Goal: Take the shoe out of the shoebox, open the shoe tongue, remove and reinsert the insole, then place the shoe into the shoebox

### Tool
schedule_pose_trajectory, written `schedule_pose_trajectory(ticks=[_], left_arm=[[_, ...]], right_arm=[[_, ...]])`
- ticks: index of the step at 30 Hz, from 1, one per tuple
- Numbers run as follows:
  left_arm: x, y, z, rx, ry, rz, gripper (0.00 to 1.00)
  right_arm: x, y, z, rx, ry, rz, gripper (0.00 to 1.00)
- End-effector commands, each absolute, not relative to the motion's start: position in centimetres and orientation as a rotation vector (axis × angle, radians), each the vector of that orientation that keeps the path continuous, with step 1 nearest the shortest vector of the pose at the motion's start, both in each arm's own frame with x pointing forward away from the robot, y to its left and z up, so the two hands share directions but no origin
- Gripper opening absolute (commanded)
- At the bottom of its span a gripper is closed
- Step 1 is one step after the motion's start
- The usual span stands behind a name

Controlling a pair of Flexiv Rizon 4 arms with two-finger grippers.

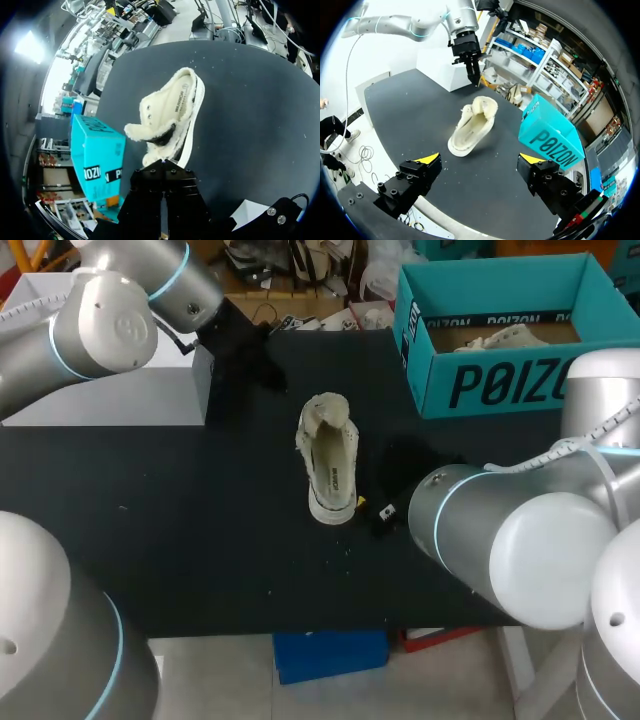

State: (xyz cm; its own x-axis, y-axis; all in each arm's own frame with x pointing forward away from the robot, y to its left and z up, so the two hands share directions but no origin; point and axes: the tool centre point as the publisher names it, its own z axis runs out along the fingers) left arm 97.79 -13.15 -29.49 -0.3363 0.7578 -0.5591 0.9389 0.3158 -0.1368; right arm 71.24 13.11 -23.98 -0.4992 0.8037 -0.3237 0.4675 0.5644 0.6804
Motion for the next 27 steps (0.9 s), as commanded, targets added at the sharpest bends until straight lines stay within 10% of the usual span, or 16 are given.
schedule_pose_trajectory(ticks=[1, 27], left_arm=[[101.1, -17.4, -32.6, 1.559, 2.216, -0.668, 0.00], [90.5, -18.7, -32.6, 1.742, 2.140, -0.774, 0.00]], right_arm=[[71.1, 13.1, -24.0, 1.013, 2.166, 0.695, 1.00], [71.1, 13.1, -24.0, 1.013, 2.166, 0.695, 1.00]])
